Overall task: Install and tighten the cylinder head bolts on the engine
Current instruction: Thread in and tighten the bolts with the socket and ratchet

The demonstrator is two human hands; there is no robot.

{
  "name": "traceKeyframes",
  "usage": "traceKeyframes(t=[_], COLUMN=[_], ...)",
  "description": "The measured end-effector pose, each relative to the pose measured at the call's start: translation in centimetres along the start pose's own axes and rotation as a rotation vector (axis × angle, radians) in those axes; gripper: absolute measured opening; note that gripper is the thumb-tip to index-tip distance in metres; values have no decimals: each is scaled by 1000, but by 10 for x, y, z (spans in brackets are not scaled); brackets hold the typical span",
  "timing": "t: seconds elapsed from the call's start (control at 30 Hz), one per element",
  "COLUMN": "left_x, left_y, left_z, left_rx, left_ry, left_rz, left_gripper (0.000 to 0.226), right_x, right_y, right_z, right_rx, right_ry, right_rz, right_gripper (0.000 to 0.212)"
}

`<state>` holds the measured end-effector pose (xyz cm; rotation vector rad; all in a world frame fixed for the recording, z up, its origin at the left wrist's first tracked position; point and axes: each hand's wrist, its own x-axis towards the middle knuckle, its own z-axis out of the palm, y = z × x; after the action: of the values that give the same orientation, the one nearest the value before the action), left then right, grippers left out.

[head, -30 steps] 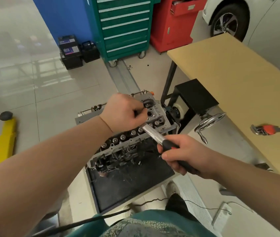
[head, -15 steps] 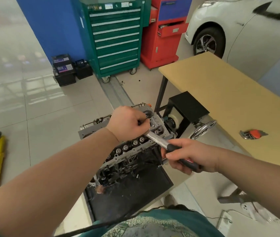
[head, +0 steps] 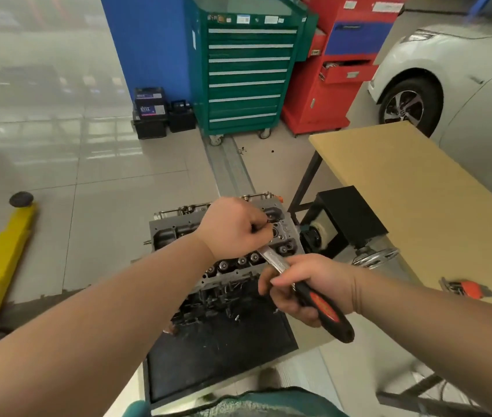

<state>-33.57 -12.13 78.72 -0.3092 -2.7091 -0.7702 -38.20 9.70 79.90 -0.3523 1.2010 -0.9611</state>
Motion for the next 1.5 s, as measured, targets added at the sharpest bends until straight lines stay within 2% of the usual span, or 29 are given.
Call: traceKeyframes(t=[0.23,0.43,0.57,0.67,0.77,0.87,1.07,1.13,1.3,1.5], left_x=[7,8,4,5,5,6,7,7,5,5], left_y=[4,16,19,23,26,26,14,9,2,-6], left_z=[2,16,26,31,35,36,36,35,27,15], left_rx=[-4,6,-265,-515,-752,-841,-887,-873,-889,-900], left_ry=[40,82,170,275,420,462,397,340,203,33], left_rz=[-33,-189,-473,-680,-773,-789,-775,-761,-708,-684], left_gripper=[47,42,44,39,37,35,39,38,38,39], right_x=[-15,-19,-23,-24,-22,-19,-16,-15,-4,12], right_y=[13,22,26,32,37,40,41,41,49,54], right_z=[5,2,-5,-5,-1,4,11,14,40,67], right_rx=[90,83,78,54,51,61,99,142,310,396], right_ry=[59,2,-100,-97,-53,-18,-7,-5,55,121], right_rz=[-38,32,82,84,60,17,-24,-42,-117,-190], right_gripper=[35,34,36,42,54,55,57,57,43,48])
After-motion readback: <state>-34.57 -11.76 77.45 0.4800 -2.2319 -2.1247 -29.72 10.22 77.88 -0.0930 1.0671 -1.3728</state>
